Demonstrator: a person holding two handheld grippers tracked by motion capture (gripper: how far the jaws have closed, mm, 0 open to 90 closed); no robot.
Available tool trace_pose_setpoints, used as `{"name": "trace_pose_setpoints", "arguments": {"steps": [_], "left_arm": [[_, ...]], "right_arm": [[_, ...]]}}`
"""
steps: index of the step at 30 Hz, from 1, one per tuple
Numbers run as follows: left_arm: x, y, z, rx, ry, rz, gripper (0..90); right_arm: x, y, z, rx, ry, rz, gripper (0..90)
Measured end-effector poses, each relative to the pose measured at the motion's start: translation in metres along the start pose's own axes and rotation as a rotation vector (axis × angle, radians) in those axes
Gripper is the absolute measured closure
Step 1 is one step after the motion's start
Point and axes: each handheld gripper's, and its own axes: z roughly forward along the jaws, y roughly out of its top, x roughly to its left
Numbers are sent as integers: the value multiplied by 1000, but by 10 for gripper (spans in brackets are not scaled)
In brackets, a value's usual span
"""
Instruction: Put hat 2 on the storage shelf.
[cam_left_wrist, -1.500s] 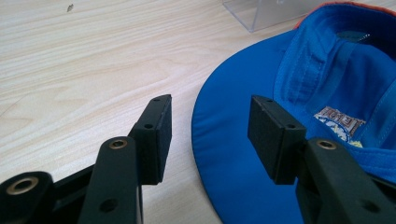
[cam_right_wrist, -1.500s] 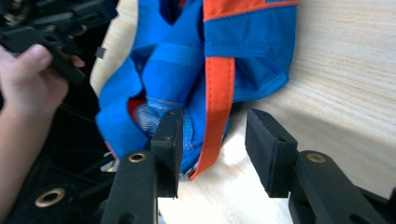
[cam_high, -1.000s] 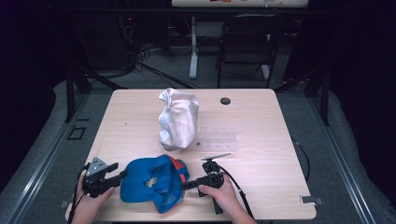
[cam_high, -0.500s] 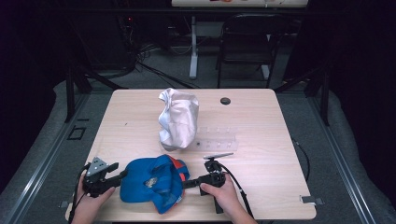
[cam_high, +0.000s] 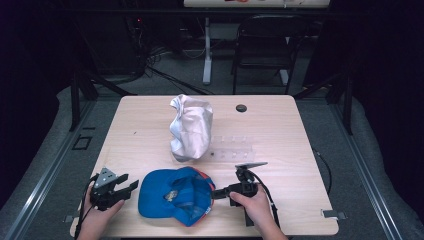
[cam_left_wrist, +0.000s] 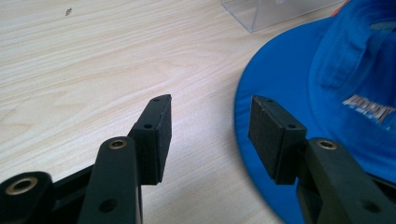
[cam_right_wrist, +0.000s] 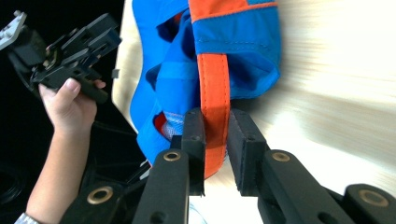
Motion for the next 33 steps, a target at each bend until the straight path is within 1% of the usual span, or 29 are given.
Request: {"name": "trace_pose_setpoints", "arguments": {"steps": [1, 2, 3, 4, 5, 6, 7, 8, 9, 11, 12, 13, 14, 15, 16, 17, 18, 20, 21, 22, 24, 25, 26, 27, 28, 29, 30, 31, 33], "left_arm": [[0, 0, 0, 3, 1, 0, 501], [-1, 0, 1, -2, 1, 1, 501], [-1, 0, 2, -6, 2, 1, 501], [-1, 0, 2, -7, 1, 1, 500], [-1, 1, 3, -7, 0, 2, 500], [-1, 1, 3, -7, 0, 2, 500], [-1, 1, 3, -7, 0, 0, 500], [-1, 1, 3, 4, -4, 6, 500], [-1, 1, 3, 3, -4, 6, 500], [-1, 1, 3, 3, -5, 6, 500], [-1, 1, 3, 3, -5, 5, 500], [0, 1, 3, -1, -1, 5, 499], [0, 1, 3, -1, -1, 5, 500], [0, 1, 3, -2, -1, 1, 499], [0, 1, 3, -2, -1, 1, 499], [0, 1, 3, -3, -1, 1, 499], [0, 1, 3, -3, -1, 1, 499], [0, 0, 3, -5, -1, 1, 499], [0, 1, 3, -3, 0, 1, 499], [0, 1, 3, -3, 0, 2, 500], [0, 1, 3, -3, -1, 2, 499], [0, 1, 3, -2, -1, 6, 499], [0, 1, 3, -2, -1, 6, 500], [0, 1, 3, -2, -1, 6, 499], [0, 1, 3, -2, -1, 6, 499], [0, 0, 3, -3, 0, 2, 499], [0, 0, 3, -3, 0, 2, 499], [0, 0, 4, -6, 0, 1, 499], [0, 0, 4, -6, 0, 1, 499]], "right_arm": [[-4, 1, -7, -6, -3, -1, 776], [-6, 1, -10, -18, 16, 4, 775], [-8, 1, -12, -21, 24, 2, 774], [-9, 2, -15, -9, -1, -11, 774], [-10, 2, -12, -23, 26, -5, 773], [-10, 2, -12, -23, 26, -5, 773], [-11, 2, -11, -17, 20, -6, 773], [-15, 3, -6, -10, 8, 2, 773], [-17, 3, -4, 7, -7, 7, 777], [-19, 4, -2, 16, -6, 16, 778], [-21, 4, 1, 28, -9, 18, 754], [-22, 4, 2, 31, 2, 15, 741], [-22, 4, 2, 31, 2, 15, 741], [-23, 4, 4, 21, -24, 9, 704], [-23, 4, 4, 21, -24, 9, 704], [-24, 4, 4, 11, -36, -3, 673], [-24, 4, 5, 8, -42, -7, 664], [-27, 5, 7, 28, -21, -4, 646], [-27, 5, 7, 28, -21, -4, 646], [-28, 4, 9, 40, -20, -9, 642], [-27, 3, 11, 41, -20, -7, 640], [-27, 3, 14, 48, 4, -14, 643], [-27, 4, 14, 51, 15, -21, 646], [-25, 4, 14, 43, 22, -15, 651], [-24, 4, 13, 46, 33, -29, 651], [-23, 4, 12, 32, 51, -22, 651], [-23, 4, 12, 32, 51, -22, 651], [-22, 3, 8, 20, 85, -25, 658], [-21, 3, 6, 18, 93, -35, 664]]}}
